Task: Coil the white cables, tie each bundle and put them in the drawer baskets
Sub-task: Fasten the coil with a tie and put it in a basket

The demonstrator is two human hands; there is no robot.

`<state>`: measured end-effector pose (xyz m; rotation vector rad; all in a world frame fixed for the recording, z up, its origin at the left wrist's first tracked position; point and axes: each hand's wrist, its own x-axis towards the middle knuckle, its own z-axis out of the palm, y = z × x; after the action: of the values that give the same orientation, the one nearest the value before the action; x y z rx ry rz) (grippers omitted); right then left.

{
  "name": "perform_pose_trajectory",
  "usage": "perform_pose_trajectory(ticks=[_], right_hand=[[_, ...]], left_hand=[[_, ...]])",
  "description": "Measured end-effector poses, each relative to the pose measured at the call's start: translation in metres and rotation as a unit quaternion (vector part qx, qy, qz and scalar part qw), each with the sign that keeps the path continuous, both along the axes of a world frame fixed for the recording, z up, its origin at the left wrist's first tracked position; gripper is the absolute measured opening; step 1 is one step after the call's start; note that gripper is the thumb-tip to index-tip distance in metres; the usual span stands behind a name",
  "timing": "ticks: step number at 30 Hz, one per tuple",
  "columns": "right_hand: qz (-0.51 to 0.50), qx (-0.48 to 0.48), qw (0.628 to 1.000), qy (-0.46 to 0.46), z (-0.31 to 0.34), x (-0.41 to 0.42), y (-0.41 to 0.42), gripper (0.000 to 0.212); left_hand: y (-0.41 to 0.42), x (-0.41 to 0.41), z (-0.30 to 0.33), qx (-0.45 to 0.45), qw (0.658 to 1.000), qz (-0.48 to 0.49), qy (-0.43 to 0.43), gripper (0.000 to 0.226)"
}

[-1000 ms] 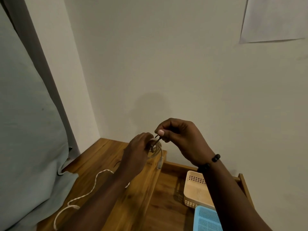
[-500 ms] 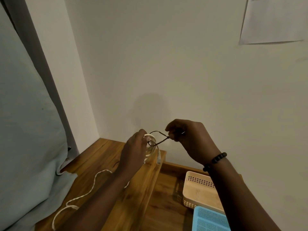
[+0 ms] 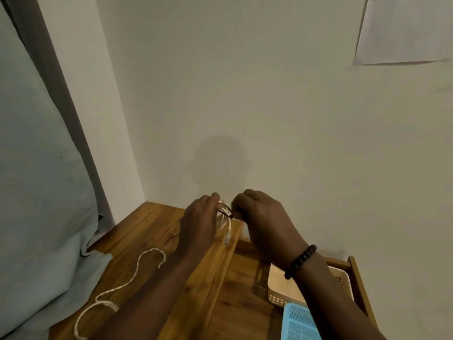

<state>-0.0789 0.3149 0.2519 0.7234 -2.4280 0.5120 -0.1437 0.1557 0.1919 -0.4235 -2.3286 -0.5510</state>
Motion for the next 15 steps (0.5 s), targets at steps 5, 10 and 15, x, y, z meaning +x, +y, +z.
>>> perform_pose_trajectory(ticks=[5,10,15], right_hand=[[0.044,-0.043,0.998,-0.007,0.007,0.012,0.019,0.021],[0.118,-0.147,0.979,-0.071,0.002,0.009,0.021,0.018],[0.208,-0.395,0.862,-0.241,-0.008,-0.01,0.024,0.022]], left_hand=[[-0.001,-0.006,0.006,0.037,0.995,0.009,-0.087,0.014],[0.003,-0.015,0.014,0.116,0.974,0.001,-0.193,0.016],[0.003,-0.008,0.019,0.117,0.972,-0.048,-0.199,0.036]])
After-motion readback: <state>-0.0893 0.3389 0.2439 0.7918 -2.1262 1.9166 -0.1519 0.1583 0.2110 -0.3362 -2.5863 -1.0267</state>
